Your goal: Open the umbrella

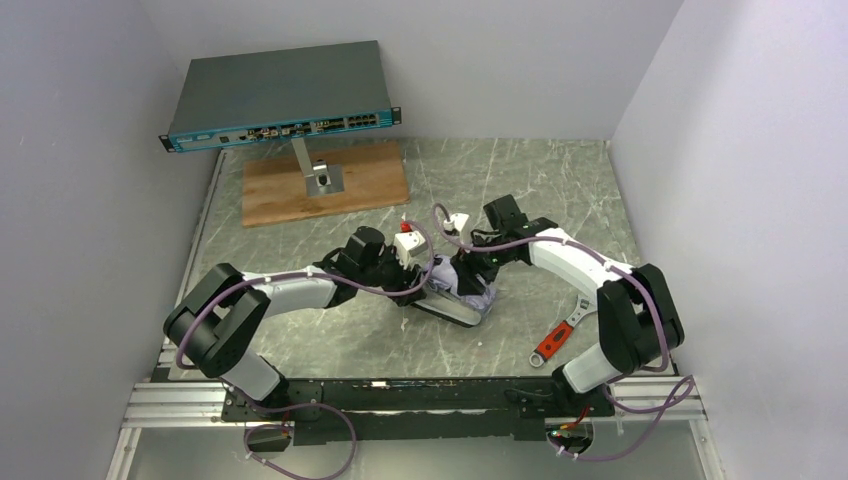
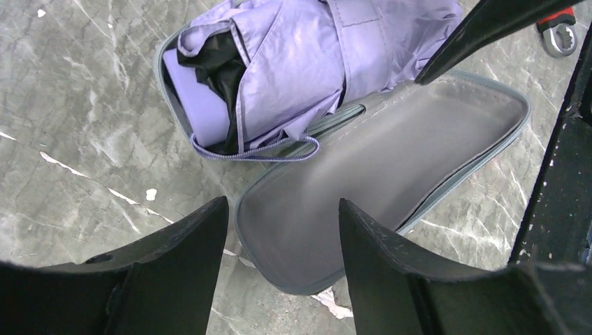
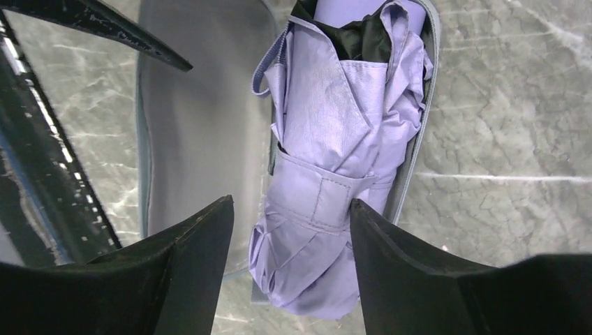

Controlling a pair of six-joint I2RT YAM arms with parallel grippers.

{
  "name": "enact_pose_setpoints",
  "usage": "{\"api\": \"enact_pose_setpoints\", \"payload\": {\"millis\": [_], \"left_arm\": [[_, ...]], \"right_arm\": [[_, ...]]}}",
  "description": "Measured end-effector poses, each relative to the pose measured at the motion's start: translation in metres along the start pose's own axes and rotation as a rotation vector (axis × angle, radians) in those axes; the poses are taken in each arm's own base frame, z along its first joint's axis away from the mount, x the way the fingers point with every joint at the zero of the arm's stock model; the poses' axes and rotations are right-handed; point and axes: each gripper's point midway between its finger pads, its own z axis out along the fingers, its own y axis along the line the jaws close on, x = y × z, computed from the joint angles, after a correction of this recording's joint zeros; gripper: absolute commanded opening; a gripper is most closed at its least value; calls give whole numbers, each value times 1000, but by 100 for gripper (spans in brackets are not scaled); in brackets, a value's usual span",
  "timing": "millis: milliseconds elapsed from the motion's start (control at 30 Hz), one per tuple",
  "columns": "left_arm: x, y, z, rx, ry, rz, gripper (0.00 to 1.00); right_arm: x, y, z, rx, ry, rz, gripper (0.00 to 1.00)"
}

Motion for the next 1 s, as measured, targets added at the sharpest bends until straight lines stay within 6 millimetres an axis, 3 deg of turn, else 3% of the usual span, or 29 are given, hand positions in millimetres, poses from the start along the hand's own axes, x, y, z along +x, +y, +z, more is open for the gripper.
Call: {"api": "enact_pose_setpoints", "payload": {"millis": [200,333,400,533,567,700,800,900,1000], "left_arm": [[2,0,-1,-2,11,-5,68],[-1,3,-9,-13,8,-13,69],[-5,4,-16,-21,-7,-5,70],[-13,5,-30,-37,-36,29,77],[-15,6,-35,-42,-41,38,81],[-28,12,-54,-75,-77,87,98],[-43,27,-76,-140,-113,122,100],[-66,48,-100,-223,-151,150,100],[-83,69,-124,-307,-185,161,100]], "right_arm": [[4,-6,13,87,42,-84,69],[17,-19,19,153,59,-114,63],[24,-23,23,174,70,-128,51],[24,-27,24,212,79,-160,6],[23,-28,23,221,76,-163,0],[18,-33,19,258,62,-160,0],[18,-41,17,267,54,-111,0],[14,-67,10,306,38,-30,0],[5,-114,-1,382,7,85,0]]}}
